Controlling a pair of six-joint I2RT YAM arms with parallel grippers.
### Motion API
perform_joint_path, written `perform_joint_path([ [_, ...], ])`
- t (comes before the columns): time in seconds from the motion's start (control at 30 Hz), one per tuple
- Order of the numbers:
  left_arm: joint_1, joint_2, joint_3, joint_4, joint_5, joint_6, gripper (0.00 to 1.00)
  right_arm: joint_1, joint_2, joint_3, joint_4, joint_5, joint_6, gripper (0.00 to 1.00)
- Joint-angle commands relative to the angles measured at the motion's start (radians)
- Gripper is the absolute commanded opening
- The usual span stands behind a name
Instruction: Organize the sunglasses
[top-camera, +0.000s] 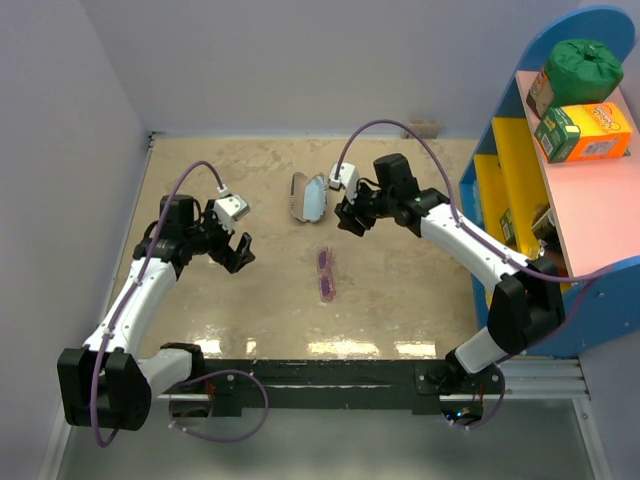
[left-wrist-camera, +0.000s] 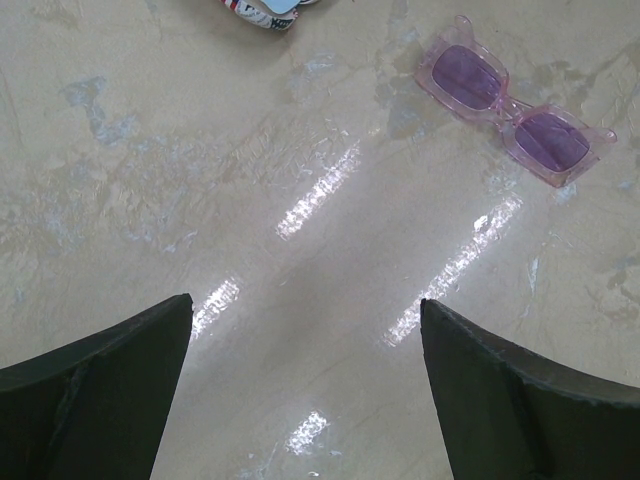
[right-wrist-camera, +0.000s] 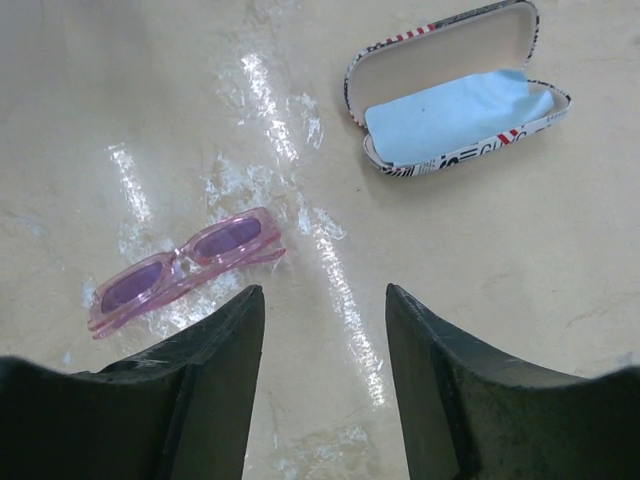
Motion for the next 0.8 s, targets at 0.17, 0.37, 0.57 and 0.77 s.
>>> perform_joint_path([
  [0.17,0.009,-0.014,-0.003,0.035,0.013,-0.014,1.0,-0.027,-0.038,-0.054,0.049,-0.056,0.12,0.58],
  [0.37,0.012,-0.03,-0.007,0.041,0.016,-0.016,1.0,-0.036,0.088,-0.049,0.007,-0.151,0.123,0.6],
  [0.57,0.017,-0.032,-0.006,0.04,0.018,-0.017,1.0,-0.038,0.118,-0.04,0.01,-0.172,0.131,0.62],
  [0.77,0.018,-0.029,-0.001,0.031,0.019,-0.016,1.0,-0.038,0.163,-0.02,0.009,-0.162,0.148,0.61],
])
